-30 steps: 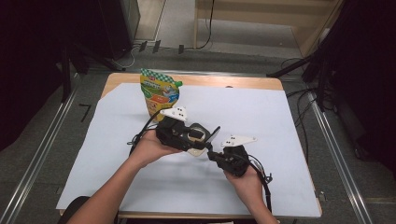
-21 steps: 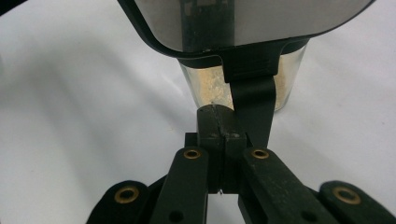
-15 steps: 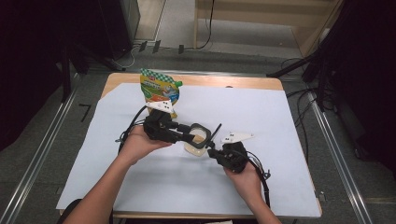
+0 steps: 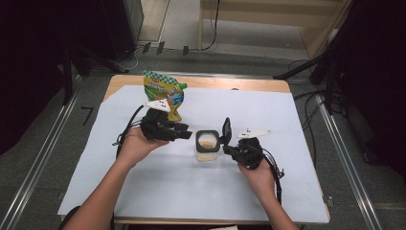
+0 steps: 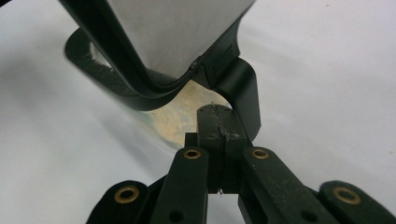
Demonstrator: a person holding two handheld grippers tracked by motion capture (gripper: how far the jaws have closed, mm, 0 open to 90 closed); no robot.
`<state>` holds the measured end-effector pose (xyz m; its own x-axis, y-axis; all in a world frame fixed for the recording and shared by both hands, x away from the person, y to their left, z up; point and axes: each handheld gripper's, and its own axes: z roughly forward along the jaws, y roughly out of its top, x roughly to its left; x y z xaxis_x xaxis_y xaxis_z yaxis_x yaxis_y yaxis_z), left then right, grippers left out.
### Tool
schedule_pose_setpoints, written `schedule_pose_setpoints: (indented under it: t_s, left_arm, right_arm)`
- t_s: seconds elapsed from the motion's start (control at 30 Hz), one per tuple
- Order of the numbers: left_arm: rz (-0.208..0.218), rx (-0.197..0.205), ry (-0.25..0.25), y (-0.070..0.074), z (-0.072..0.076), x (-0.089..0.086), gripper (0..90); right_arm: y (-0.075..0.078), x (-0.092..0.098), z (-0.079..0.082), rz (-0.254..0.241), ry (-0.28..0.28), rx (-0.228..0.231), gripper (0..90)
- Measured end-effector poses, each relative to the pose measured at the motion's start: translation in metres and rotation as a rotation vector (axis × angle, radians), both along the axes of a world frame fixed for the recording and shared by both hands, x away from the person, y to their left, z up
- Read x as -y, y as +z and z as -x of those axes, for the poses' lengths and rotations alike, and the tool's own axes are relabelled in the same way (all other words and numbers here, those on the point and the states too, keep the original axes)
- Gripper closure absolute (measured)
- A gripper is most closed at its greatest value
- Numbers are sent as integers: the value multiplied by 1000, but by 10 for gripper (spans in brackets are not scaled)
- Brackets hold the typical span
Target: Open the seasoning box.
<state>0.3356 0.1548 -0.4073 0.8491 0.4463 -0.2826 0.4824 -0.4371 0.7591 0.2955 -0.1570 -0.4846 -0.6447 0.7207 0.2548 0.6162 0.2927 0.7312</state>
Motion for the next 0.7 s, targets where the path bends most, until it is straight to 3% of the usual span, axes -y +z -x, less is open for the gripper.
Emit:
schedule_pose_setpoints:
  t_s: [0.17, 0.3, 0.43, 0.53, 0.7]
  left_arm:
    - [-16, -1, -4, -3, -2, -3, 605]
    - [-20, 12, -6, -4, -3, -8, 582]
    - [-13, 14, 18, -5, -7, -16, 537]
    - [1, -5, 38, -7, -12, -21, 523]
    - [-12, -20, 40, -7, -19, -27, 523]
  right_arm:
    - [-1, 4, -7, 7, -25, 18, 900]
    - [-3, 6, -9, -2, -22, -8, 900]
    - [1, 7, -3, -7, 0, -8, 896]
    - [5, 8, 2, -14, 19, -9, 890]
    - [10, 10, 9, -11, 36, 0, 860]
